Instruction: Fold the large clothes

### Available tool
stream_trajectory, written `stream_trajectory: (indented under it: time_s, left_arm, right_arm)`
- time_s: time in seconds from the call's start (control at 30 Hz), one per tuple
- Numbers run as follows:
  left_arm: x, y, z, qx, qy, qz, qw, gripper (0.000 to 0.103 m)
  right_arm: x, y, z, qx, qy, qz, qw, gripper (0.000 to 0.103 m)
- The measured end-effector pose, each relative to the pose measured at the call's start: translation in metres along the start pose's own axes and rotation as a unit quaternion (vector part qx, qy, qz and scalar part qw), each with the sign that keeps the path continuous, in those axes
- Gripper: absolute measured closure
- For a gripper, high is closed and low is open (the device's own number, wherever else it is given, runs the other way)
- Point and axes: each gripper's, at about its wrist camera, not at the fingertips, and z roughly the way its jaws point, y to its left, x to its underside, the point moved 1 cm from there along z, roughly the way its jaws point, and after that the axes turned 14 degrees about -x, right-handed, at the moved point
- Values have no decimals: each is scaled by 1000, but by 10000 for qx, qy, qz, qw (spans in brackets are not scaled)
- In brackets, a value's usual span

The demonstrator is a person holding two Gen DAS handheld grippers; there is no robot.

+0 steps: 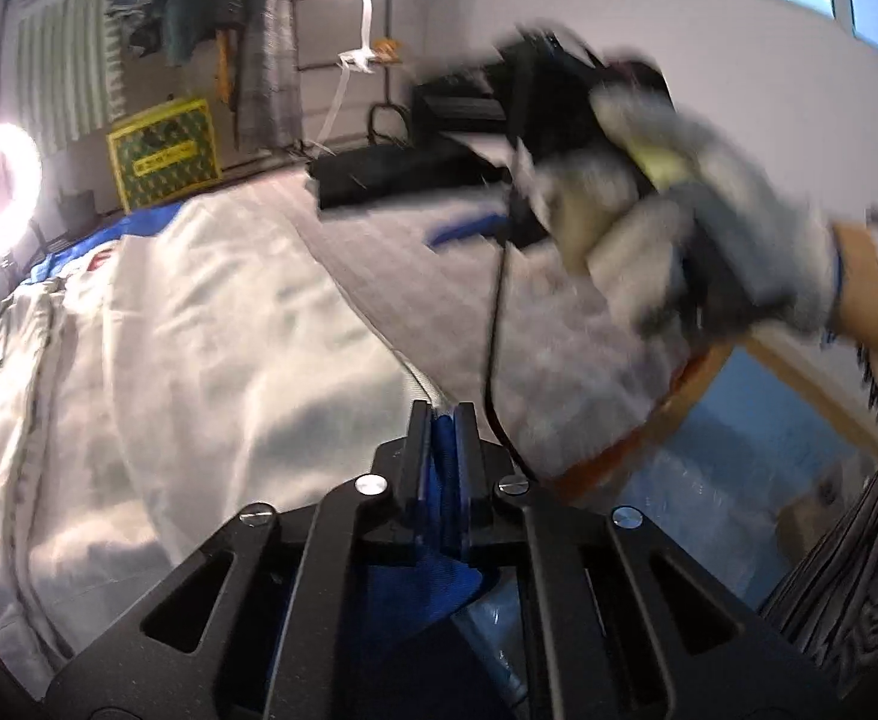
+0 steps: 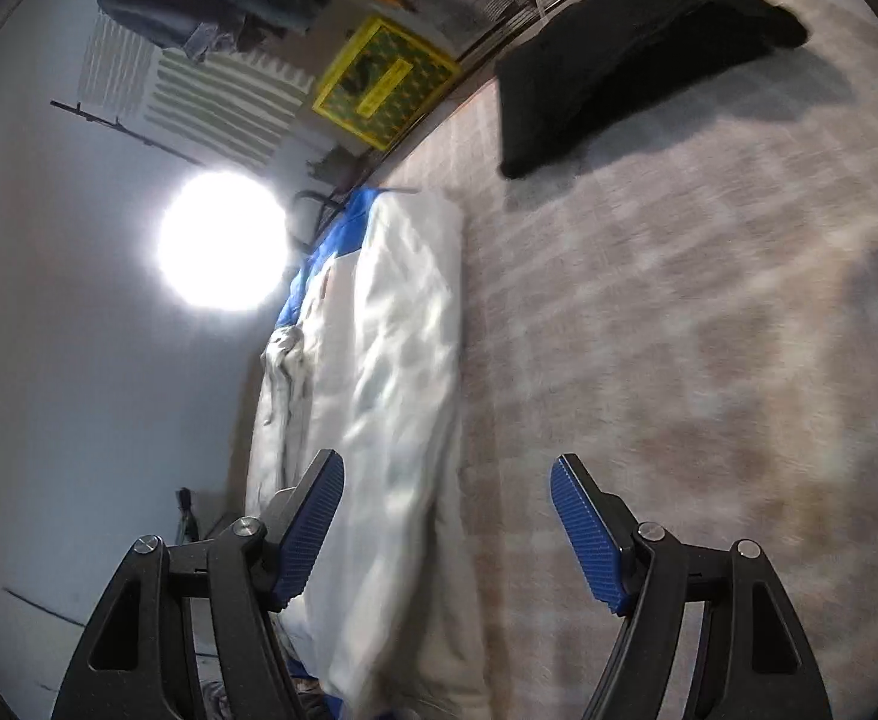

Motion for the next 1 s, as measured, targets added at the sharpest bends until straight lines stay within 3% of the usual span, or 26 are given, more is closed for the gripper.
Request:
stream_trajectory:
  time_s: [0.07,0.13,0.2,0.37,0.47,0.6,0.7,0.83,0.93,1.0]
  left_arm:
    - [9,-13,7,-103,-1,278,9996,93]
    - [17,-24,11,-157,-16,567,9983,69]
    - [23,-31,13,-339,-106,765,9964,58]
    - [32,-43,26,-1052,-418,1321,9848,57]
    - [34,-49,27,-1150,-528,1463,9811,58]
    - [41,-57,19,-1048,-582,1738,9775,57]
    - [48,-66,26,-1466,-554,2048,9662,52]
    - [49,-70,47,-1877,-419,2164,9572,52]
    - [47,-72,46,-1825,-557,2220,9562,50]
    - [53,-78,43,-1905,-729,2508,9463,50]
  right_arm:
    - [2,5,2,-216,132,-36,9997,29]
    - [5,14,-8,-223,213,-356,9989,29]
    - [7,20,-28,-229,172,-638,9976,28]
    - [5,11,-113,-603,-396,-714,9948,28]
    - [8,1,-176,-860,-1140,-614,9878,26]
    - [14,-17,-215,-1127,-1694,-315,9786,26]
    - [14,-24,-216,-1118,-1745,-172,9781,26]
    - [11,-20,-202,-1108,-1518,-213,9819,26]
    - [12,-13,-189,-1151,-1310,-360,9840,26]
    - [13,-7,-179,-1156,-1165,-463,9854,26]
